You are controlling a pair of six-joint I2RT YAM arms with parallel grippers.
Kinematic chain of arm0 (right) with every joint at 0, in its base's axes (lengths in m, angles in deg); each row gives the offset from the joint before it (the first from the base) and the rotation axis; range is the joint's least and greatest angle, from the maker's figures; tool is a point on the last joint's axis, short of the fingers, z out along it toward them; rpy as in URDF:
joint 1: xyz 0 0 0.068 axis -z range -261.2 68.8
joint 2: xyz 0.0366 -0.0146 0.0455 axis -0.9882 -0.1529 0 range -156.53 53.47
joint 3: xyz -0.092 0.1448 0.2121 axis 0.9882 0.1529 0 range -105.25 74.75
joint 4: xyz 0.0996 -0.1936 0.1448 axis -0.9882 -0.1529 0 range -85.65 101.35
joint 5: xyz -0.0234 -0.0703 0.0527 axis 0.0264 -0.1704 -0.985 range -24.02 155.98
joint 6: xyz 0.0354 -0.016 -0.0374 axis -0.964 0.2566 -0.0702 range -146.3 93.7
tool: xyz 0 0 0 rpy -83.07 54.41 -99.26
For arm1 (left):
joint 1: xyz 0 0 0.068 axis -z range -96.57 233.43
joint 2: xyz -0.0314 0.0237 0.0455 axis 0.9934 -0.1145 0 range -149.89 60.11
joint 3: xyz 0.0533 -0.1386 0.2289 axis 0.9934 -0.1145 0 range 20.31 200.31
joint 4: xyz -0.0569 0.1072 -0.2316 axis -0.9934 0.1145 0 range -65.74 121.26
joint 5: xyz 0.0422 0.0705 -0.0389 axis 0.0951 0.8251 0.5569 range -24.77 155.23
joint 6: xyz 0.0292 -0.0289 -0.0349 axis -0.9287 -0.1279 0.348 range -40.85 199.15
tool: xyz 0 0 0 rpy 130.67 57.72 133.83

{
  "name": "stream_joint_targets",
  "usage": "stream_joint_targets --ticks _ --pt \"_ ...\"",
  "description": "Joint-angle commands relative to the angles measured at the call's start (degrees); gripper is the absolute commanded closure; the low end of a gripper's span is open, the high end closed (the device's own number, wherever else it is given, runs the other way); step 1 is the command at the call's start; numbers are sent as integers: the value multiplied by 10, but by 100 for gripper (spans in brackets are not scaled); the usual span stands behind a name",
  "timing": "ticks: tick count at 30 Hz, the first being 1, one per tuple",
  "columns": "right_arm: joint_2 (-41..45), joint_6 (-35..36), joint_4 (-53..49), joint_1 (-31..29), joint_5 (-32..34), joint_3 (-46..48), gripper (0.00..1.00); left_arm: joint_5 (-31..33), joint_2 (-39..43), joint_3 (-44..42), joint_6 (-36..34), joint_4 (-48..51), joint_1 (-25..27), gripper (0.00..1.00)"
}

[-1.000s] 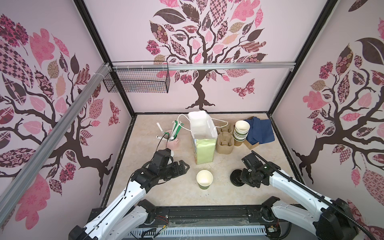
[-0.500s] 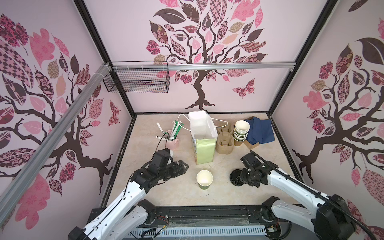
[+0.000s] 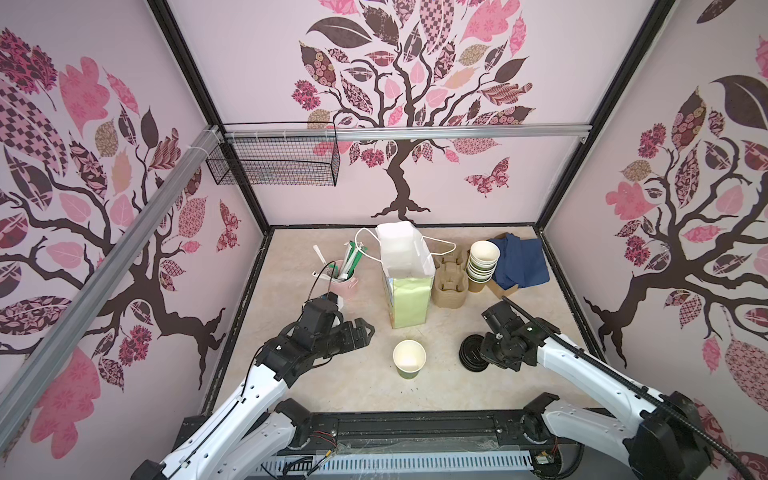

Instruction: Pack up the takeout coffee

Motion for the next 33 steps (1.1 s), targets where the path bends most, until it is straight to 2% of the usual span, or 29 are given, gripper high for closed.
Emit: stream_joint_targets --ticks 1,16,19,28,33 --pt "12 4 -27 1 12 -16 86 21 11 39 -29 -4 1 9" --pt "-33 5 12 1 7 -1 83 28 24 43 -33 -1 1 9" --pt "-30 7 8 1 6 -2 77 28 26 43 -34 2 1 9" --pt "-26 6 1 1 12 -2 79 28 24 43 -35 -3 1 9" --pt "-36 10 6 0 19 -1 76 27 24 44 -36 -3 1 9"
